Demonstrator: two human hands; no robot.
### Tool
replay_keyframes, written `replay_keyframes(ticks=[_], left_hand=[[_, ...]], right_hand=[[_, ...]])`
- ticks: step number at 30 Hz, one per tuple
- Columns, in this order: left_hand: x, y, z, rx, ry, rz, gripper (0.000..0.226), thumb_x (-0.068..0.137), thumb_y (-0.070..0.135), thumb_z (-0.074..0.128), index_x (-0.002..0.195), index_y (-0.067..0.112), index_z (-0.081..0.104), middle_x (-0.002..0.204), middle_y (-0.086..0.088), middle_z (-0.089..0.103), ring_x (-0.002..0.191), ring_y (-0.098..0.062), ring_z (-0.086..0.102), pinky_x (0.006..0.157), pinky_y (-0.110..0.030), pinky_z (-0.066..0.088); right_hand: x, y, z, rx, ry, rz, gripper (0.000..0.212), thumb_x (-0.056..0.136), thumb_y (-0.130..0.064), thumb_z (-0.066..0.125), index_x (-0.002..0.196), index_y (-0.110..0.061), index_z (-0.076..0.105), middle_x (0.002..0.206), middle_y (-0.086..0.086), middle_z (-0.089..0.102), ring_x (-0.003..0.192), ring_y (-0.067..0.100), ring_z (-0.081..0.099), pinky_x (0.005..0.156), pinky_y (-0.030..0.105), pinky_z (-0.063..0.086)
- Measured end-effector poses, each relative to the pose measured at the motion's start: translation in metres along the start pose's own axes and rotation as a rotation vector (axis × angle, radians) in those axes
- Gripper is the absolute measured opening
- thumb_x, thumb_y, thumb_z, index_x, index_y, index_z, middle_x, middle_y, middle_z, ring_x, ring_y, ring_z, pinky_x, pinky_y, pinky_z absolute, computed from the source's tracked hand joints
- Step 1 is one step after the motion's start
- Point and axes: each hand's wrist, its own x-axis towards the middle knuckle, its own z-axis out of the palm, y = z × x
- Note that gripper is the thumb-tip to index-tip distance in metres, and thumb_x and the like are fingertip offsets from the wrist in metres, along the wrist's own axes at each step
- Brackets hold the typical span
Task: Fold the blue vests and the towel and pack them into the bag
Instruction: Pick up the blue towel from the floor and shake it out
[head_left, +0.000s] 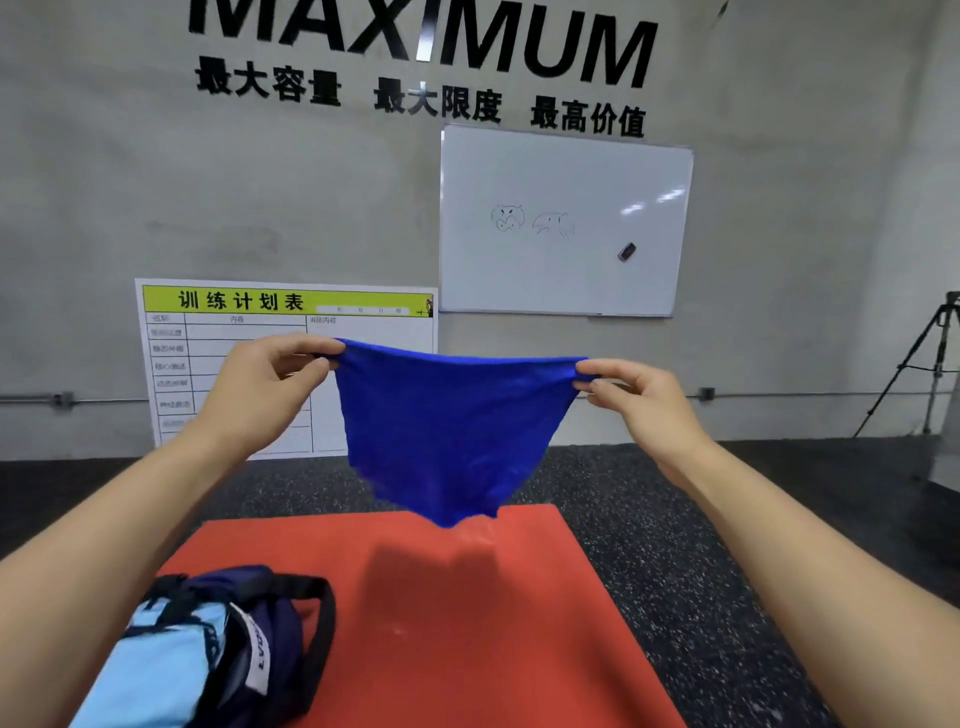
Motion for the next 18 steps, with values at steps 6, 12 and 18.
replay_keyframes(ticks=[6,12,18], left_hand=[[-0.122,-0.017,0.0,0.014,-0.107,-0.069,0.035,0.092,-0.007,0.064,0.1,0.026,0.075,0.096,0.01,0.078,0.094,-0.003,0.071,0.086,-0.018,0.054],[-0.247,-0.043,-0.012,0.162,-0.257,-0.071,0.048,0.086,-0.013,0.068,0.083,0.033,0.077,0.097,0.018,0.075,0.091,0.004,0.068,0.083,-0.009,0.047],[-0.33,-0.058,-0.013,0.122,-0.352,-0.188,0.036,0.086,-0.005,0.074,0.089,0.03,0.081,0.081,0.013,0.076,0.066,-0.002,0.063,0.066,-0.019,0.049]], right_hand=[[-0.121,0.029,-0.011,-0.027,-0.119,0.153,0.027,0.095,0.004,0.063,0.112,-0.012,0.076,0.104,0.003,0.079,0.101,0.011,0.074,0.084,0.015,0.053],[-0.24,0.068,-0.013,-0.001,-0.274,0.304,0.025,0.091,0.012,0.065,0.107,-0.003,0.075,0.1,0.008,0.079,0.095,0.015,0.075,0.083,0.017,0.054],[-0.315,0.102,-0.031,-0.003,-0.417,0.484,0.023,0.09,0.012,0.065,0.105,-0.002,0.076,0.096,0.019,0.077,0.092,0.021,0.072,0.087,0.03,0.056]])
